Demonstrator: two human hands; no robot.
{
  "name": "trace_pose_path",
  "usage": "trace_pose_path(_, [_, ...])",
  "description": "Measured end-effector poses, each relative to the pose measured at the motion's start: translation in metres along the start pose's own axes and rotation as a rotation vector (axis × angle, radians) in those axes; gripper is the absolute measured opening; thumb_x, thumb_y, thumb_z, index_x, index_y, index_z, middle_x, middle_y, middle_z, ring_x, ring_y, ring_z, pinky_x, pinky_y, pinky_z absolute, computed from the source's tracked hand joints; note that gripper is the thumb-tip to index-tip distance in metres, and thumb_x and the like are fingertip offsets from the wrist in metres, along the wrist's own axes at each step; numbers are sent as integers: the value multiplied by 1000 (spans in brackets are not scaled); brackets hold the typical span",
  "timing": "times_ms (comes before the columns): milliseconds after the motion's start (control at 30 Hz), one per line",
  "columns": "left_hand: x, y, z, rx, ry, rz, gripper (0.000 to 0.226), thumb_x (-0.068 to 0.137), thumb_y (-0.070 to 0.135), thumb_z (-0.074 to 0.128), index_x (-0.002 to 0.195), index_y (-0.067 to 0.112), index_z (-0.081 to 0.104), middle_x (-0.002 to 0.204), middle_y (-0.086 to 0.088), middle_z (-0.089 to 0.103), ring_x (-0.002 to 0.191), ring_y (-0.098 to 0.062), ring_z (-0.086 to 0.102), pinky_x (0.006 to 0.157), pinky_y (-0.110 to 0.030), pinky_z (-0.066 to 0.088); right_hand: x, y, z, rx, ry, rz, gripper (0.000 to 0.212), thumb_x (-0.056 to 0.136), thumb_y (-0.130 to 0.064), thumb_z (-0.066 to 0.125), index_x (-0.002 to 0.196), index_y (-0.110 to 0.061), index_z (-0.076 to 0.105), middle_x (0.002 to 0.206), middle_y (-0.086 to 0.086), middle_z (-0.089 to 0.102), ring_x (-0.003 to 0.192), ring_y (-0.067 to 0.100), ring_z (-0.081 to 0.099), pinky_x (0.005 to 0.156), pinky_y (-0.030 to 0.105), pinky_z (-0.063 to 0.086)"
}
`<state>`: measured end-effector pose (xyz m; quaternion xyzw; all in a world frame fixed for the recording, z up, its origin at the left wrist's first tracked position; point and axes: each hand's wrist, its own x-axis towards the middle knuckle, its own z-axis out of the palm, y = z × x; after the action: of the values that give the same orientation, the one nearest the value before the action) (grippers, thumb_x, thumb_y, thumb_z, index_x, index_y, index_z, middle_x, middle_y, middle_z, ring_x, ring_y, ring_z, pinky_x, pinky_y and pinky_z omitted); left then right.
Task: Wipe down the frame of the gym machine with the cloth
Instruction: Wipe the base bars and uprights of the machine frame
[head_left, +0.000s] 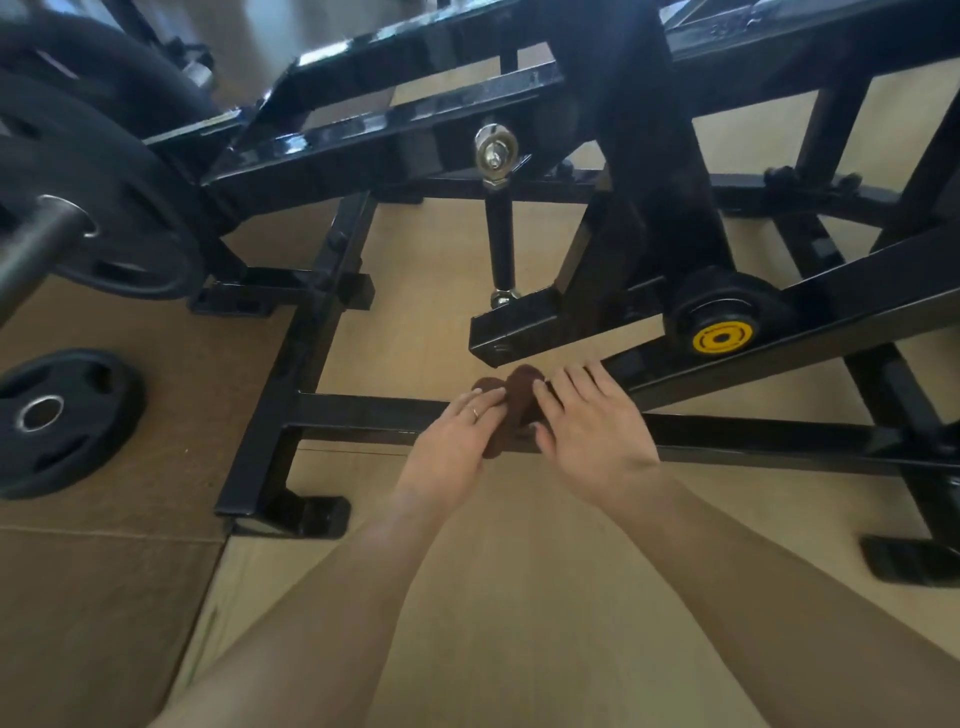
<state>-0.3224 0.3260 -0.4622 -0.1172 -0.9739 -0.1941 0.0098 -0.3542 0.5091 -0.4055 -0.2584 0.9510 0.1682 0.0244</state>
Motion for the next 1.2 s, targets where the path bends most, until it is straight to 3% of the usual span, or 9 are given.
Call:
trace_pose_path(67, [-7, -6, -3, 8, 6, -97, 73, 87, 4, 72, 152, 22, 43, 163, 8, 29, 149, -17, 29, 117, -39, 40, 3, -6, -3, 29, 6, 58, 60, 107, -45, 21, 149, -11, 47, 149, 14, 49, 143, 33, 38, 126, 47, 12])
trace_pose_path(200, [-22, -34, -11, -12, 85, -471, 74, 88, 8, 76, 152, 22, 42, 162, 3, 32, 148, -20, 34, 117, -41, 41, 12, -18, -9, 89, -17, 157, 63, 107, -49, 19, 136, -13, 60, 140, 12, 58, 137, 33, 46, 125, 48, 19])
trace_pose_path(367, [-5, -12, 4, 20, 50, -368, 74, 93, 6, 68, 157, 19, 34, 167, 1, 24, 156, -17, 12, 127, -39, 17, 20, -28, -7, 70, -7, 180, 67, 106, -47, 12, 129, -14, 65, 135, 10, 60, 132, 31, 49, 122, 49, 22])
trace_pose_path(500, [-3, -14, 17, 60, 10, -325, 78, 96, 4, 64, 161, 16, 23, 170, 1, 13, 157, -17, 1, 122, -33, 1, 22, -28, -6, 79, 23, 196, 67, 105, -43, 11, 121, -13, 70, 127, 10, 65, 125, 30, 54, 119, 47, 29])
trace_pose_path(633, [-25, -59, -1, 313, -142, -131, 79, 97, 14, 65, 161, 22, 19, 170, 4, 5, 157, -20, -3, 125, -40, 0, 20, -26, -1, 69, -4, 166, 65, 106, -41, 11, 124, -13, 66, 129, 11, 63, 128, 31, 51, 120, 48, 27])
trace_pose_path(833, [-48, -117, -30, 230, 8, -422, 72, 96, 1, 60, 159, 20, 30, 169, 4, 19, 157, -18, 8, 124, -35, 13, 24, -28, -2, 45, -33, 172, 66, 105, -41, 9, 127, -14, 64, 131, 11, 61, 131, 31, 49, 123, 49, 22])
trace_pose_path(933, [-35, -90, -21, 184, 52, -382, 72, 96, 4, 62, 158, 22, 31, 168, 3, 22, 157, -19, 6, 125, -39, 5, 33, -37, -5, 94, -31, 168, 68, 104, -44, 8, 131, -16, 64, 132, 13, 61, 133, 32, 48, 125, 52, 17])
trace_pose_path(1067, [-20, -40, 2, 143, -36, -114, 65, 100, 7, 55, 158, 20, 31, 168, 2, 18, 157, -19, 0, 126, -37, -8, 46, -75, 4, 337, -80, -5, 60, 106, -42, 7, 162, -27, 23, 160, 7, 39, 152, 25, 28, 127, 50, 7])
trace_pose_path(1200, [-32, -76, -3, 150, -62, -167, 74, 96, 6, 62, 158, 29, 29, 168, 6, 19, 157, -17, 3, 127, -48, 17, 48, -88, 22, 474, -123, -37, 56, 109, -45, 12, 162, -30, 23, 169, 0, 22, 157, 16, 14, 129, 45, 5])
